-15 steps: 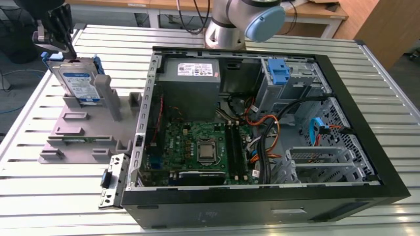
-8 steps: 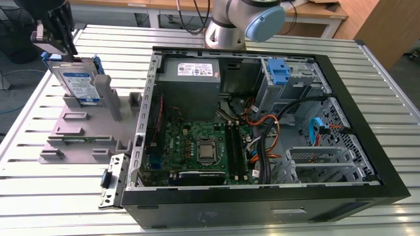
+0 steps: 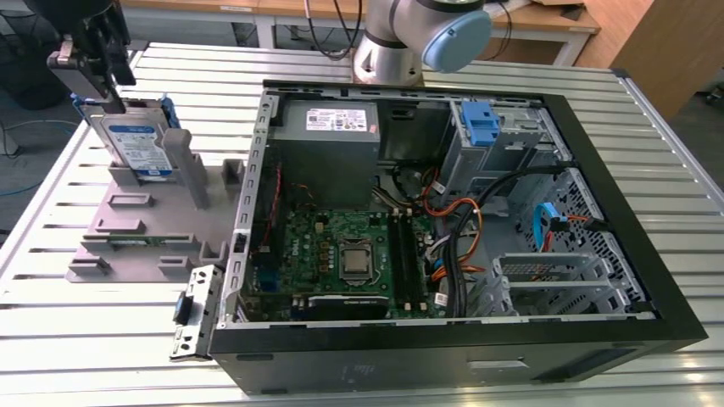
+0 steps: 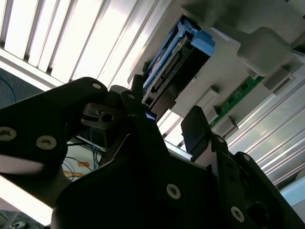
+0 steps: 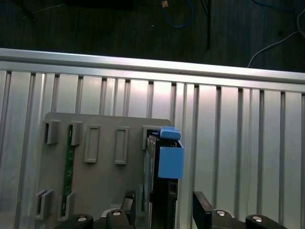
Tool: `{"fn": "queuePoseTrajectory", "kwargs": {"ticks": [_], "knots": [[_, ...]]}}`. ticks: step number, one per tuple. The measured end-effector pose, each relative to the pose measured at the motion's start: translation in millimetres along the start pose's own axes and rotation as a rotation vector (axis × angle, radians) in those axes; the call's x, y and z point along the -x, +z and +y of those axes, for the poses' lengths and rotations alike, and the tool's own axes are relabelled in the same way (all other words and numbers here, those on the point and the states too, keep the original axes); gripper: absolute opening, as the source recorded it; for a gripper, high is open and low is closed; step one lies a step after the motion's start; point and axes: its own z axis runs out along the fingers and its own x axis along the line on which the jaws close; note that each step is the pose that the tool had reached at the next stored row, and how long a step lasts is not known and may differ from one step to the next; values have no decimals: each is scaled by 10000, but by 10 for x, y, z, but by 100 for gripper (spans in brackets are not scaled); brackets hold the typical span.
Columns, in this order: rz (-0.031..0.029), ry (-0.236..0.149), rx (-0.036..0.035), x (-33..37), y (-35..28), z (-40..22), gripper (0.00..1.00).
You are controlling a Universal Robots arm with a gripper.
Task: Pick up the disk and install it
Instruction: 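Pick up the disk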
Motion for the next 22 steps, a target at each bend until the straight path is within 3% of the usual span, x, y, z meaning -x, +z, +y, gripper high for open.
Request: {"fn": "queuePoseTrajectory", "kwargs": {"ticks": [5, 18, 22], "knots": [[0, 0, -8, -3, 41, 2, 59], [7, -9, -140, -11, 252, 52, 59], [9, -12, -172, -9, 285, 59, 59]]}}
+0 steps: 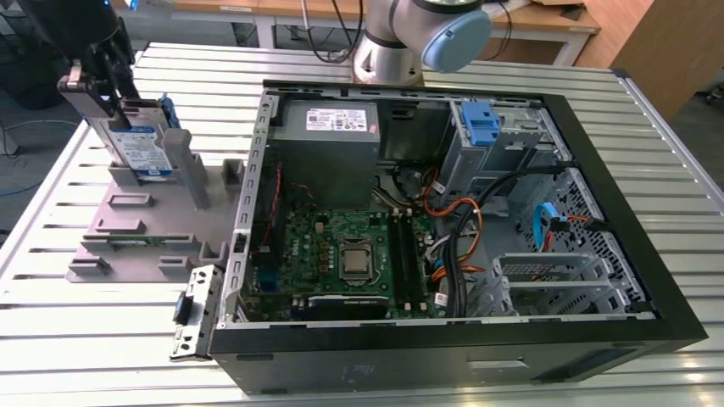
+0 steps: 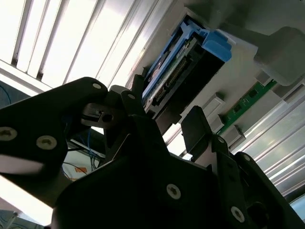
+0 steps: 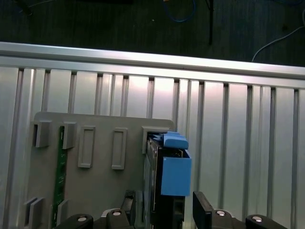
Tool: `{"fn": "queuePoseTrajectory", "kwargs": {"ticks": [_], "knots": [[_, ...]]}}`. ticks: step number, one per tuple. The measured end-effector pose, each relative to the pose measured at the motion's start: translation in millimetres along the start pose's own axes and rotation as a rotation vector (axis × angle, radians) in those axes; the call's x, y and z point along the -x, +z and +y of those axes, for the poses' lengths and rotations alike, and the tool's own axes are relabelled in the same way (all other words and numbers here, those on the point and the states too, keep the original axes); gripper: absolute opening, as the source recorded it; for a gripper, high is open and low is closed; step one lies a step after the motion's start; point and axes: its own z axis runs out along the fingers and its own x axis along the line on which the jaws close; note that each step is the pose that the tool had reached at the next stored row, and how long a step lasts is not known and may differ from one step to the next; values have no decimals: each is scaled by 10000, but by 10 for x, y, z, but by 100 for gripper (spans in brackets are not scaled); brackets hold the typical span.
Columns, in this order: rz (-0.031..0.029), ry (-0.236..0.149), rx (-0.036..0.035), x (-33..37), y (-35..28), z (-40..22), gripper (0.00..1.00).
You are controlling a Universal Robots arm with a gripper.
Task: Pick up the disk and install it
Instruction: 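Pick up the disk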
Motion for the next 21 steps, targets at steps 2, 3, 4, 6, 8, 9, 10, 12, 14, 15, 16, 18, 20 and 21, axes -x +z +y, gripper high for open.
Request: {"fn": "queuePoseTrajectory", "kwargs": {"ticks": [2, 3, 4, 6, 8, 9, 10, 12, 14, 15, 16, 18, 20, 21], "knots": [[1, 0, 1, 1, 1, 0, 59], [-1, 1, -3, 2, 6, 0, 59], [0, 1, -2, 2, 8, 0, 59], [-1, 0, -10, 3, 16, 0, 59], [0, 0, -10, 5, 21, 0, 59], [0, 2, -12, 10, 25, 0, 59], [0, 1, -12, 22, 27, -1, 59], [-1, 0, -13, 52, 33, -3, 59], [0, 0, -13, 60, 34, -3, 59], [1, 0, -12, 60, 34, -3, 59], [4, -1, -11, 60, 34, -3, 59], [8, 0, -12, 56, 35, -3, 59], [8, 2, -12, 55, 35, -3, 59], [8, 1, -11, 55, 35, -3, 59]]}}
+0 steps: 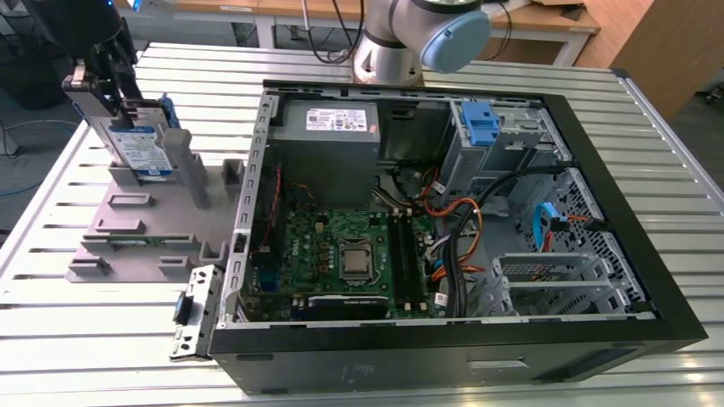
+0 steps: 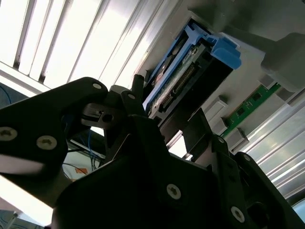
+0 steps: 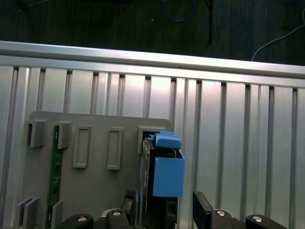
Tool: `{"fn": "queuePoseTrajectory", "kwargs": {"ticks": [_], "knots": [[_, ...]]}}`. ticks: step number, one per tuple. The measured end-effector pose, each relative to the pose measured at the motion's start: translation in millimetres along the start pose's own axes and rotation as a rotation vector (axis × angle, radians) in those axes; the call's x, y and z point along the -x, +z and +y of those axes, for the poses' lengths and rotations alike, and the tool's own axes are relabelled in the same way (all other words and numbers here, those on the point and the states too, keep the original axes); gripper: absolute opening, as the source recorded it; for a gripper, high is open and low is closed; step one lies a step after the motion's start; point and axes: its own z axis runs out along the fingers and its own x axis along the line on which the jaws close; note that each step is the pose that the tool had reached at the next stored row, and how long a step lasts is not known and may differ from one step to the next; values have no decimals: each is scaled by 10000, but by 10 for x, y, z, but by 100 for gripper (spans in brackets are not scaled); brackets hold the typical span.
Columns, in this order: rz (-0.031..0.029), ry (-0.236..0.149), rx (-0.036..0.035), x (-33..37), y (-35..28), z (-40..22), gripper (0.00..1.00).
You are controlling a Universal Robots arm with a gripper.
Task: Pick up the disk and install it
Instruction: 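Pick up the disk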
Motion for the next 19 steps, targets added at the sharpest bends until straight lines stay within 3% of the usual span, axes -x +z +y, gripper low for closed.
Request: {"fn": "queuePoseTrajectory", "kwargs": {"ticks": [9, 10, 19], "knots": [[0, -1, 0, -1, 1, 0, 58], [0, -1, -1, -1, 1, 0, 51], [1, -3, 0, -9, 0, 1, 51]]}}
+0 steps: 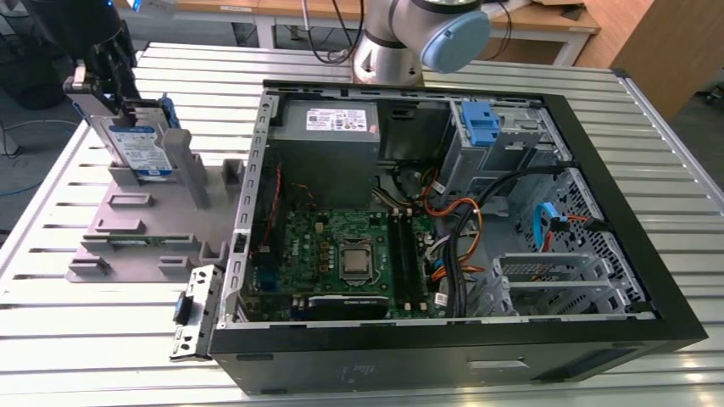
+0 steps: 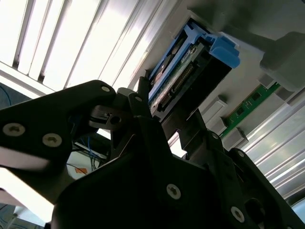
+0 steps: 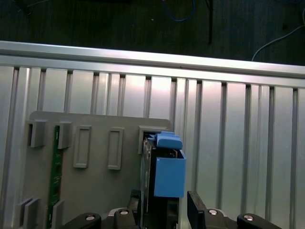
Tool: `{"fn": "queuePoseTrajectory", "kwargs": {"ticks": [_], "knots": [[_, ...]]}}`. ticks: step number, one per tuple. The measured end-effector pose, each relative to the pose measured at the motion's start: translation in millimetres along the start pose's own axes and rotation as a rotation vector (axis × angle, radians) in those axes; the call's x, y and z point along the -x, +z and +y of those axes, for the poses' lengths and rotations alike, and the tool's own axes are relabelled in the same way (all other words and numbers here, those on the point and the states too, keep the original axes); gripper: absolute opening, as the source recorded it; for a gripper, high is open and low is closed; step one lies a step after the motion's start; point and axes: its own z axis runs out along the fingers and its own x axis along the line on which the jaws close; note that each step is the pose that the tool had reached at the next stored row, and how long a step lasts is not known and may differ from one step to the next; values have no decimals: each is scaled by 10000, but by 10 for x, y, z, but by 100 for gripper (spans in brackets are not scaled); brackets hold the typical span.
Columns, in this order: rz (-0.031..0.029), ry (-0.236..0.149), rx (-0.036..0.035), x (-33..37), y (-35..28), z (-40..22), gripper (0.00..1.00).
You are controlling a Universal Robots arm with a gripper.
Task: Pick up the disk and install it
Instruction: 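Pick up the disk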
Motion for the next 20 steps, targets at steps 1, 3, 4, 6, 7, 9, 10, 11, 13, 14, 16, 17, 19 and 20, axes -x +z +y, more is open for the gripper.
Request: {"fn": "queuePoseTrajectory", "kwargs": {"ticks": [1, 3, 4, 6, 7, 9, 10, 11, 13, 14, 16, 17, 19, 20], "knots": [[0, 1, 0, -2, 0, 0, 51], [0, 2, 0, -42, -3, 2, 51], [-1, 2, -1, -42, -3, 2, 51], [-1, 2, -2, -43, -2, -1, 51], [-1, 2, -2, -43, -2, -6, 51], [0, 5, -1, -43, -3, -9, 51], [0, 5, -1, -43, -3, -9, 51], [0, 6, -1, -43, -3, -10, 51], [-1, 6, -1, -38, -2, -12, 51], [-1, 6, -1, -35, -1, -12, 51], [0, 5, -1, -34, -1, -11, 51], [0, 6, -1, -33, -1, -11, 51], [0, 7, -1, -31, -1, -11, 51], [-1, 6, 0, -31, -1, -11, 51]]}}
